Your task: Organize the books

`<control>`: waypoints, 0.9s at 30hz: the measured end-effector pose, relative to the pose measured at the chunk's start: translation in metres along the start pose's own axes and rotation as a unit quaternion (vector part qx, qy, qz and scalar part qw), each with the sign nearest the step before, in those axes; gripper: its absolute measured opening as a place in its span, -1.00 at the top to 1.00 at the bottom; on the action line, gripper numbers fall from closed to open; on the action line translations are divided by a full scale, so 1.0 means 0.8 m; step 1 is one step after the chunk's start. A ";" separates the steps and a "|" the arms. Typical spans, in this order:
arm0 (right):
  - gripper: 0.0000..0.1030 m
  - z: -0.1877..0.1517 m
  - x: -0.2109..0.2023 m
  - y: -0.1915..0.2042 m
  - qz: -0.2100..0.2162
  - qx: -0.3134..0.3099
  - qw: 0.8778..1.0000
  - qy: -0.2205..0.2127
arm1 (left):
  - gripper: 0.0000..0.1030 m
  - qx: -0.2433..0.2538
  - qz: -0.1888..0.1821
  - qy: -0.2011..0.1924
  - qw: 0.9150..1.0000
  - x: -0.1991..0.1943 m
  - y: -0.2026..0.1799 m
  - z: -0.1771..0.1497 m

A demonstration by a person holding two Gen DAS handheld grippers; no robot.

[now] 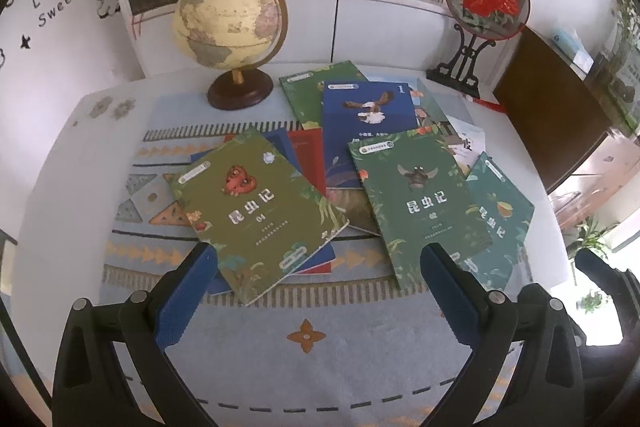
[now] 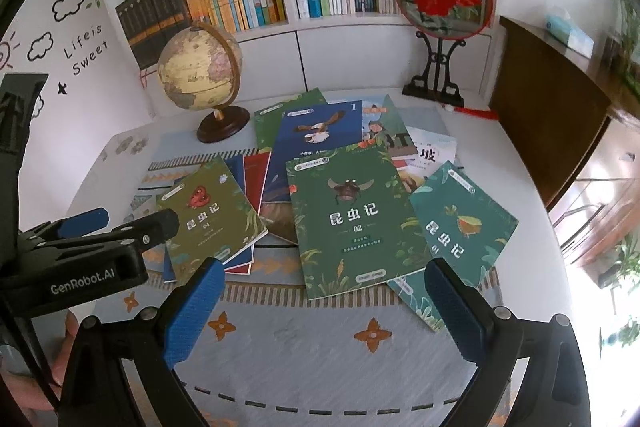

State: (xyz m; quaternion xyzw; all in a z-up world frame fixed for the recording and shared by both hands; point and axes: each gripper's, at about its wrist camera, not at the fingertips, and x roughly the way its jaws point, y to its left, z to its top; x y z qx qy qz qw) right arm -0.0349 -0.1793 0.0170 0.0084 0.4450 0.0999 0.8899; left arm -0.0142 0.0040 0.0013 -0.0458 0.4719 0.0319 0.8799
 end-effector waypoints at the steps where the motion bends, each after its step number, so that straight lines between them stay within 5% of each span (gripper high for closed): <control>1: -0.94 -0.002 0.000 -0.001 0.000 0.002 1.000 0.003 | -0.96 0.003 0.002 -0.001 1.000 0.000 -0.001 -0.001; 27: -0.94 -0.012 -0.012 0.007 -0.018 0.006 1.000 0.001 | -0.96 0.023 0.008 -0.009 1.000 -0.011 0.000 -0.012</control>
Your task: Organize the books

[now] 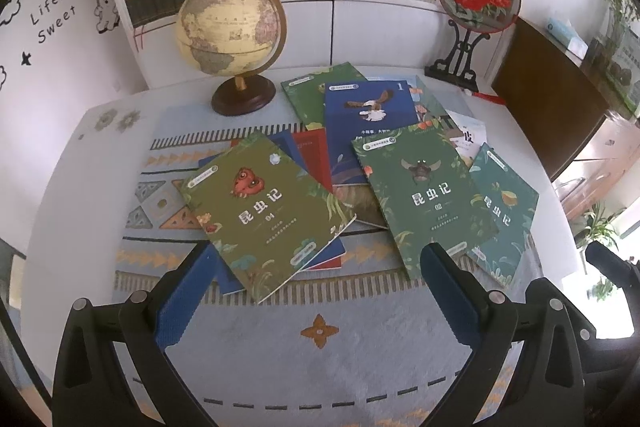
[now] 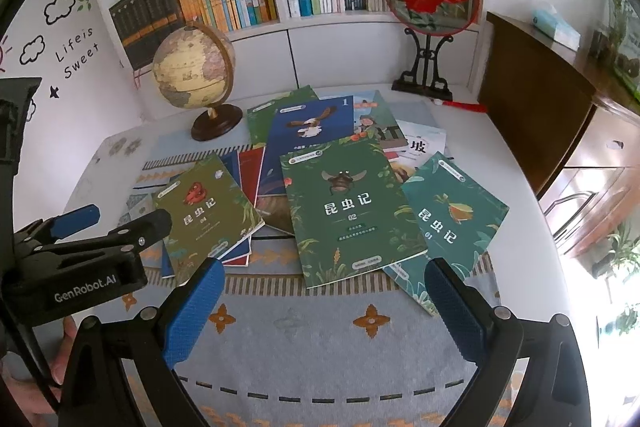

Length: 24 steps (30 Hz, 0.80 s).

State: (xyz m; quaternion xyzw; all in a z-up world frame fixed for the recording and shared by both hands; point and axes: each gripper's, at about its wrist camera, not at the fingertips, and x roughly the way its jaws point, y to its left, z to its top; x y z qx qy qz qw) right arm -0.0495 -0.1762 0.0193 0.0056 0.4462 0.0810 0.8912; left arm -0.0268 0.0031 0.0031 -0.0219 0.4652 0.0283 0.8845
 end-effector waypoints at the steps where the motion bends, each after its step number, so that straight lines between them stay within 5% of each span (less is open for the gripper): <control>1: -0.94 0.000 0.000 0.001 -0.001 -0.001 1.000 0.001 | -0.96 0.000 0.000 0.000 1.000 0.000 0.001 -0.001; 9: -0.94 -0.002 -0.006 0.007 0.006 -0.003 1.000 -0.012 | -0.96 -0.002 0.003 -0.008 1.000 -0.006 0.010 -0.003; 16: -0.94 -0.004 -0.040 0.013 0.106 0.022 0.991 -0.084 | -0.97 0.014 0.009 -0.027 0.999 -0.014 0.010 0.000; 24: -0.94 -0.007 -0.029 0.008 0.091 0.058 0.992 -0.059 | -0.97 0.013 0.006 -0.021 1.000 -0.013 0.015 0.000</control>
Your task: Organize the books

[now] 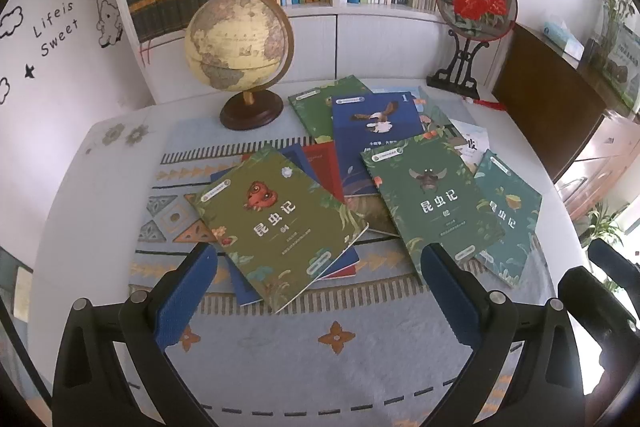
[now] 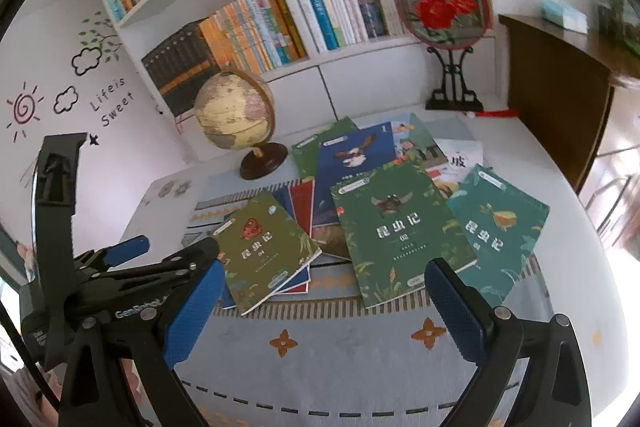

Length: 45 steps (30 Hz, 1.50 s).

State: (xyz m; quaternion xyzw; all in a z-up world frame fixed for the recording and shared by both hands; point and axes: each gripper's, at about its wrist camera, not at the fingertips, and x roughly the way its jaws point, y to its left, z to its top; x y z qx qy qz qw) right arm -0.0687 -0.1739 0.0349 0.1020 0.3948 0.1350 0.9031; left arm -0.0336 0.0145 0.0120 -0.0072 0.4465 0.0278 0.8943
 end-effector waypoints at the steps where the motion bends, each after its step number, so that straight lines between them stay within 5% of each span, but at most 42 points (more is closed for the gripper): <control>1: -0.94 0.000 0.002 -0.003 -0.005 0.003 1.000 0.003 | -0.98 0.000 -0.001 0.003 1.000 0.001 0.000 0.000; 14: -0.93 -0.012 0.021 -0.007 -0.073 0.008 0.997 0.034 | -0.98 -0.007 -0.015 0.050 0.999 0.023 0.024 -0.008; 23: -0.60 -0.029 0.066 0.006 -0.036 -0.028 0.997 0.067 | -0.96 -0.020 0.010 0.073 0.997 0.075 0.099 -0.030; 30: -0.48 -0.027 0.159 0.031 -0.041 -0.101 0.986 0.128 | -0.91 -0.022 0.001 0.133 0.991 0.171 0.134 -0.057; 42: -0.15 0.014 0.376 0.051 0.023 -0.162 0.963 0.216 | -0.67 -0.111 -0.025 0.156 0.981 0.261 0.159 -0.033; 44: -0.03 0.009 0.391 0.050 0.036 -0.160 0.959 0.230 | -0.32 -0.102 -0.035 0.162 0.981 0.264 0.151 -0.031; 45: 0.11 0.009 0.389 0.050 0.047 -0.157 0.961 0.224 | -0.29 -0.096 -0.047 0.170 0.980 0.264 0.143 -0.031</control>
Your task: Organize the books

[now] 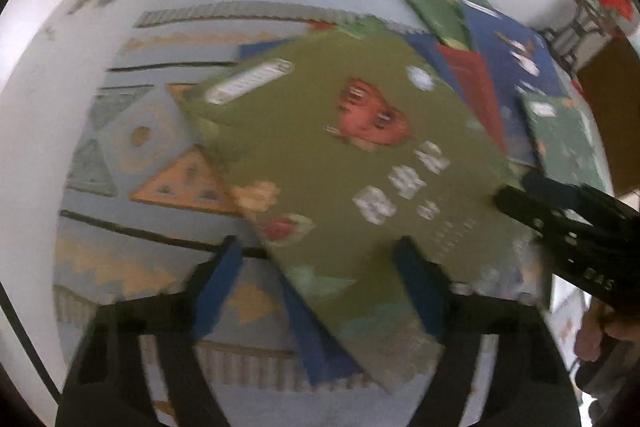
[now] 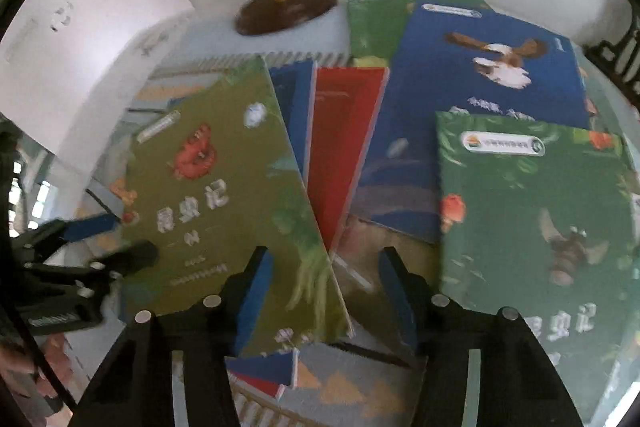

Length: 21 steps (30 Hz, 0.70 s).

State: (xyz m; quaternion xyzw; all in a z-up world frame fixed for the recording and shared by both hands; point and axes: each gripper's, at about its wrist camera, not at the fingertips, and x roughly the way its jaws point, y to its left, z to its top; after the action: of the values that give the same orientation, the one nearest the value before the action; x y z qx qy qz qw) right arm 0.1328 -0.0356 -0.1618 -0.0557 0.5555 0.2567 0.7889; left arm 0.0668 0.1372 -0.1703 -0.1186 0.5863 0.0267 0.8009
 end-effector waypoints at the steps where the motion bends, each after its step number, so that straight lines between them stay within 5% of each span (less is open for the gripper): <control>1: 0.16 -0.003 -0.001 0.001 0.008 0.000 1.000 0.006 | -0.30 0.008 0.008 0.001 1.000 -0.001 -0.006 -0.002; 7: 0.23 -0.053 -0.021 0.027 0.001 -0.053 0.998 0.030 | -0.30 0.087 0.034 0.004 0.996 -0.019 -0.053 -0.050; 9: 0.28 -0.080 -0.030 0.033 0.014 -0.054 0.997 0.046 | -0.28 0.100 -0.008 0.025 0.995 -0.025 -0.068 -0.075; 13: 0.41 -0.135 -0.043 0.037 0.036 -0.034 0.996 0.076 | -0.28 0.131 -0.001 0.036 0.991 -0.034 -0.089 -0.115; 17: 0.42 -0.151 -0.046 0.013 0.046 0.015 0.997 0.066 | -0.34 0.110 0.024 0.028 0.993 -0.038 -0.066 -0.112; 21: 0.41 -0.120 -0.040 -0.011 0.077 0.056 0.995 0.042 | -0.48 0.048 0.017 0.036 0.998 -0.026 -0.021 -0.072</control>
State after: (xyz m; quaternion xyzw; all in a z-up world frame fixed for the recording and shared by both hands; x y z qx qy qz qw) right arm 0.0474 -0.0898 -0.1704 0.0210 0.6047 0.2825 0.7444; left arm 0.0094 0.1100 -0.1643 -0.0710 0.6175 0.0083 0.7834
